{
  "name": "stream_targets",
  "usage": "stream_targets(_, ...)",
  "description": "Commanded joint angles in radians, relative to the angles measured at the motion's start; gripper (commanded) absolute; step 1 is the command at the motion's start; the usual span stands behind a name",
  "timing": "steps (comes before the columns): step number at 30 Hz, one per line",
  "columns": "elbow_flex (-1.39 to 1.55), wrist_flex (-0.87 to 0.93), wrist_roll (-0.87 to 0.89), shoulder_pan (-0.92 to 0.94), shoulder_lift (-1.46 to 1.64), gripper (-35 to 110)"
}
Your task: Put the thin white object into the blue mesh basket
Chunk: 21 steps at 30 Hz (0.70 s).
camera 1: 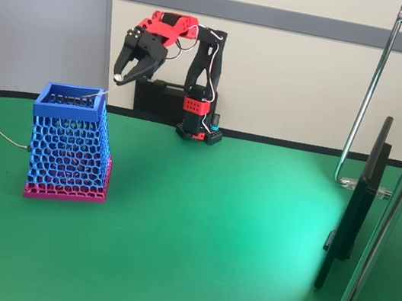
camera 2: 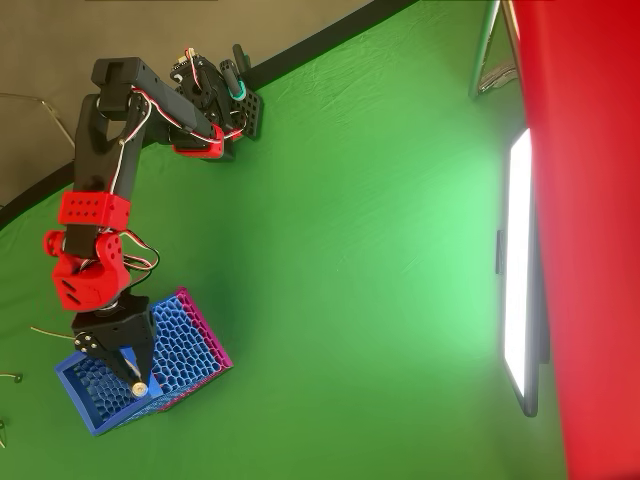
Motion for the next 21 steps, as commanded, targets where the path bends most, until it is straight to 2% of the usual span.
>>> stream_targets(1,-0.041,0.008,0.003,0.029,0.023,0)
stream_targets(16,-0.052,-0.054,-0.152,0.258,0.052,0)
stream_targets(21,0.006,-0.130,-0.272,0.298,0.063,9)
